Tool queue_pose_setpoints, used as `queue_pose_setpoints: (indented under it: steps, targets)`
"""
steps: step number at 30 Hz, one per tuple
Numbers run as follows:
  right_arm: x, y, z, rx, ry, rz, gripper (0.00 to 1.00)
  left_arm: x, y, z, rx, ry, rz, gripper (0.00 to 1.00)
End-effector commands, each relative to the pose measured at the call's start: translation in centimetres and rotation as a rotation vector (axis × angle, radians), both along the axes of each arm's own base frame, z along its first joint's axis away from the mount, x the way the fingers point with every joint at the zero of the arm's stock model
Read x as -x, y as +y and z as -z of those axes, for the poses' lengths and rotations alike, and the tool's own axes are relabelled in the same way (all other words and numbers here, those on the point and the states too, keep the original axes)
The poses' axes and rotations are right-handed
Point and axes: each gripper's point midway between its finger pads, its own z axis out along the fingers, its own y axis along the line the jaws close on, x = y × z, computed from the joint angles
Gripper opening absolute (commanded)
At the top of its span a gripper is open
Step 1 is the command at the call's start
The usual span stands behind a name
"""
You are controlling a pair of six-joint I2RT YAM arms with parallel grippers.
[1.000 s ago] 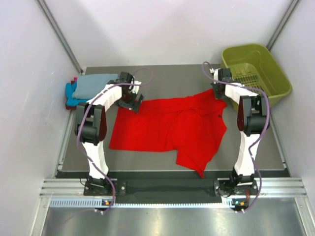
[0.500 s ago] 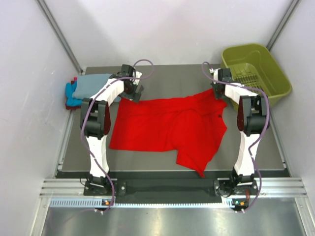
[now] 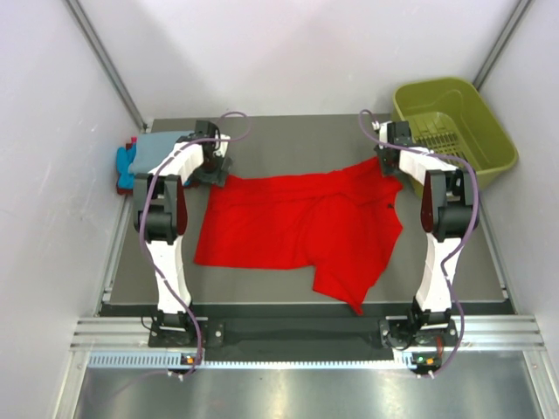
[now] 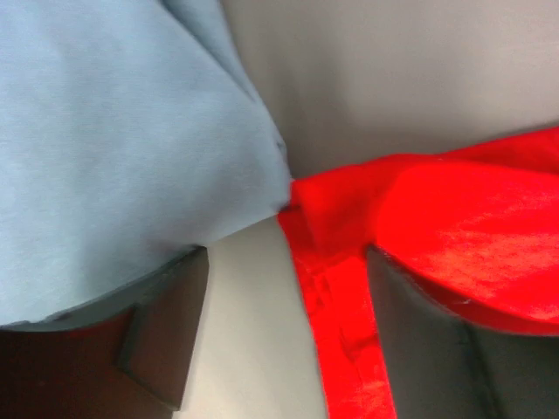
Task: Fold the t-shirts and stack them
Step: Fold the tshirt
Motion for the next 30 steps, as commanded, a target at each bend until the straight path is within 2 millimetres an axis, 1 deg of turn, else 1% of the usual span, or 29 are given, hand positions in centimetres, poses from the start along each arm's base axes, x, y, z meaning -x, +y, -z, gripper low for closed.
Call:
queue_pose_setpoints:
  steps: [1,2,4,6,7,8,9,10,12,14,16,17,18,20,21,23,24,25,26,27,28,30]
  targets:
    - [0.0,0.8,-1.6,-0.011,-0.030,-0.019,0.24,0.1,-2.1,-1.3,0.090,-0.011,0.061,0.65]
    - [0.0,0.6,-1.6,-0.008,-0.030,-0.014,0.24,0.3,-2.8,-1.1,0.120,0.002,0.078,0.58]
    - [0.0,0.7,-1.9,-0.005,-0.036,-0.018,0.25,0.7,-3.1,-1.3,0.141,0.012,0.087,0.44]
    - [0.1,0.5,-2.0,0.002,-0.035,-0.015,0.25,0.9,-3.5,-1.5,0.157,0.012,0.090,0.37]
    - [0.3,0.5,-1.8,0.005,-0.032,-0.017,0.25,0.8,-3.5,-1.9,0.164,0.003,0.091,0.34]
    - [0.3,0.4,-1.7,0.006,-0.032,-0.014,0.25,0.9,-3.6,-2.0,0.167,0.002,0.091,0.28]
    - [0.4,0.5,-1.8,0.003,-0.034,-0.013,0.25,0.7,-3.7,-2.1,0.170,-0.004,0.090,0.26]
    - [0.7,0.5,-1.5,0.003,-0.026,-0.014,0.25,0.7,-3.7,-1.9,0.171,0.001,0.086,0.23]
    - [0.7,0.7,-1.5,0.002,-0.026,-0.016,0.25,0.4,-3.7,-1.7,0.173,0.001,0.086,0.20]
    - [0.8,0.9,-1.5,0.004,-0.026,-0.021,0.25,0.2,-3.7,-1.3,0.170,0.004,0.085,0.18]
    - [0.8,0.8,-1.5,0.006,-0.028,-0.021,0.25,-0.2,-3.6,-1.4,0.163,-0.003,0.086,0.10]
    - [0.8,0.7,-1.6,0.011,-0.030,-0.017,0.25,-0.4,-3.5,-1.4,0.158,-0.009,0.084,0.03]
    - [0.7,0.7,-1.6,0.013,-0.031,-0.020,0.25,-0.7,-3.4,-1.5,0.153,-0.016,0.081,0.00]
    - [0.6,0.7,-1.5,0.016,-0.035,-0.017,0.22,-1.2,-3.0,-1.3,0.126,-0.028,0.069,0.00]
    - [0.6,0.7,-1.4,0.013,-0.033,-0.018,0.18,-1.9,-2.8,-1.7,0.117,-0.047,0.066,0.00]
    - [0.6,0.7,-1.4,0.015,-0.033,-0.016,0.12,-2.8,-2.3,-1.7,0.085,-0.066,0.055,0.00]
    - [0.5,0.6,-1.4,0.019,-0.033,-0.015,0.03,-3.7,-2.3,-2.3,0.080,-0.090,0.058,0.00]
    - [0.4,0.6,-1.4,0.022,-0.036,-0.014,0.00,-4.0,-2.3,-1.9,0.075,-0.088,0.069,0.00]
    - [0.4,0.3,-1.2,0.033,-0.036,-0.006,0.00,-4.4,-2.3,-1.9,0.073,-0.094,0.073,0.00]
    - [0.4,0.2,-1.0,0.038,-0.031,-0.006,0.00,-5.1,-1.6,-2.3,0.035,-0.114,0.057,0.00]
    - [0.3,0.0,-1.0,0.041,-0.036,-0.002,0.00,-5.4,-1.5,-1.8,0.025,-0.108,0.062,0.00]
    - [-0.1,-0.4,-1.1,0.053,-0.045,0.005,0.00,-6.1,-1.3,-1.6,0.008,-0.115,0.064,0.00]
